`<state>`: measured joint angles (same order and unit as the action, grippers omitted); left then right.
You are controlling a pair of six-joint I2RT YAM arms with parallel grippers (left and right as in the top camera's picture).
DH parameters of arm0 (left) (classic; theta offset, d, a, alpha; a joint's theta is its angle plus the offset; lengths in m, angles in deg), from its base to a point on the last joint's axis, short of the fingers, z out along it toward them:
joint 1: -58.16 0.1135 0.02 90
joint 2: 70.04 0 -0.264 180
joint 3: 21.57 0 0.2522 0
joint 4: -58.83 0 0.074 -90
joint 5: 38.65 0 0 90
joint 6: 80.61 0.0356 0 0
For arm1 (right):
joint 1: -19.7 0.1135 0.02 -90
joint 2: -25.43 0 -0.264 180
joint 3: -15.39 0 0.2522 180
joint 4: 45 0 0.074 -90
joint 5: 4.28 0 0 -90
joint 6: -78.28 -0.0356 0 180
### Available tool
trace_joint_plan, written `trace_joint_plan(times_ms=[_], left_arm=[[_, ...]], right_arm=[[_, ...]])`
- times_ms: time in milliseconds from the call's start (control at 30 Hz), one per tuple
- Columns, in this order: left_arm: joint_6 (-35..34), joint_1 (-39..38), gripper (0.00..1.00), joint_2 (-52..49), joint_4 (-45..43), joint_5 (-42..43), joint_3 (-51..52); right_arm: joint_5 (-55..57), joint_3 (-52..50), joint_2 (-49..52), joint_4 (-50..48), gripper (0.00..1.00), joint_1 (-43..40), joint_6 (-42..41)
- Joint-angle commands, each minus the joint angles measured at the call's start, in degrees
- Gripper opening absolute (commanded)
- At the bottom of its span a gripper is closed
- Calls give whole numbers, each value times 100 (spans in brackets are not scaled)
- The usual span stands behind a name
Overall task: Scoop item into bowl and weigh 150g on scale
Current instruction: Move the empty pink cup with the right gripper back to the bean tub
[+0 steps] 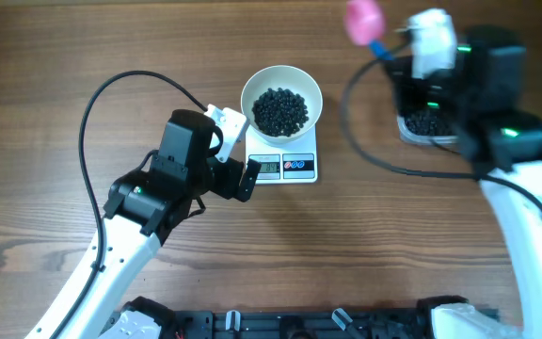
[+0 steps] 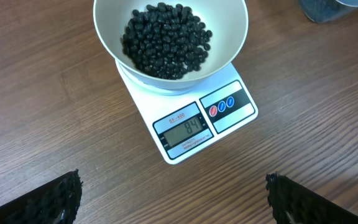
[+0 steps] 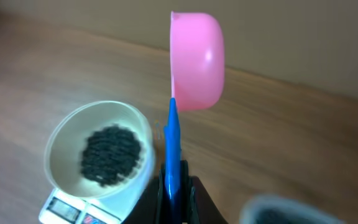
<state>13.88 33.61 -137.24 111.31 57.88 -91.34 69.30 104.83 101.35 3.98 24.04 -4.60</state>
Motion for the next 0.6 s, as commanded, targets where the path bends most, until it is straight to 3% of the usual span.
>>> trace_joint_plan(times_ms=[0,233,567], left_arm=[[109,31,100,-31,-13,7,-101],[111,31,100,-31,-13,7,-101],[111,31,100,-31,-13,7,-101]], right_arm=[[33,39,-273,374,4,-815,-284],[33,37,-240,907,4,-1727,-636],[192,37,656,1668,4,-1770,-531]])
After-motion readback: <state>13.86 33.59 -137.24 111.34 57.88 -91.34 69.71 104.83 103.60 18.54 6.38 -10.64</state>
